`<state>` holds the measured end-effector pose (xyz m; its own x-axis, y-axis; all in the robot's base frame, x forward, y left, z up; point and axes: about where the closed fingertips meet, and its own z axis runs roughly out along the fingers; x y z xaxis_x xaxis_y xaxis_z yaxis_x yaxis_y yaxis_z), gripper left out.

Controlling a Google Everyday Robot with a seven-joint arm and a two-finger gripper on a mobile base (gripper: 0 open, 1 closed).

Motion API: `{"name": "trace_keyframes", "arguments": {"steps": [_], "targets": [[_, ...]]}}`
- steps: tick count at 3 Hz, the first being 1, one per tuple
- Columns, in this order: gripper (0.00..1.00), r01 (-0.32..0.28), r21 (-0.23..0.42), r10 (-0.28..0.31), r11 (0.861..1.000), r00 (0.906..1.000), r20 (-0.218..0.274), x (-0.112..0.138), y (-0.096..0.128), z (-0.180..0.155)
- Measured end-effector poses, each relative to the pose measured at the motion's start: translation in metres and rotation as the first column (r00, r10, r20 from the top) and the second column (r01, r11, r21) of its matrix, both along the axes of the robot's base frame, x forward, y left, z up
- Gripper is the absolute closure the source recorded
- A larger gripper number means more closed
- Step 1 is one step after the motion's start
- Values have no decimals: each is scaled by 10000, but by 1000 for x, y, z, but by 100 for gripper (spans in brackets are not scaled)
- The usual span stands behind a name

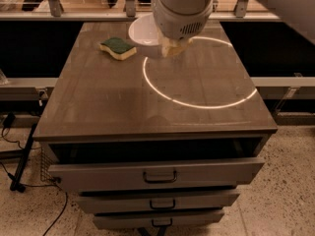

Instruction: Move white bowl near redbull can

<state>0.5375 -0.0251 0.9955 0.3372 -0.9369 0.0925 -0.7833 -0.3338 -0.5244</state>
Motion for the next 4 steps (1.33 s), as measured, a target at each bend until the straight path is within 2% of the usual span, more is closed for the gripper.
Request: {"name": "trace_keyframes", "arguments": {"steps": [1,2,3,4], "targets": [[100,-1,-3,1,10000,10000,2,0,0,0],[100,-83,-266,89,9996,9997,241,11,-7,12],[100,455,-437,-429,9980,9974,583,58,-64,25],[100,868,-293,-852,9958,9951,510,103,-113,16]]}}
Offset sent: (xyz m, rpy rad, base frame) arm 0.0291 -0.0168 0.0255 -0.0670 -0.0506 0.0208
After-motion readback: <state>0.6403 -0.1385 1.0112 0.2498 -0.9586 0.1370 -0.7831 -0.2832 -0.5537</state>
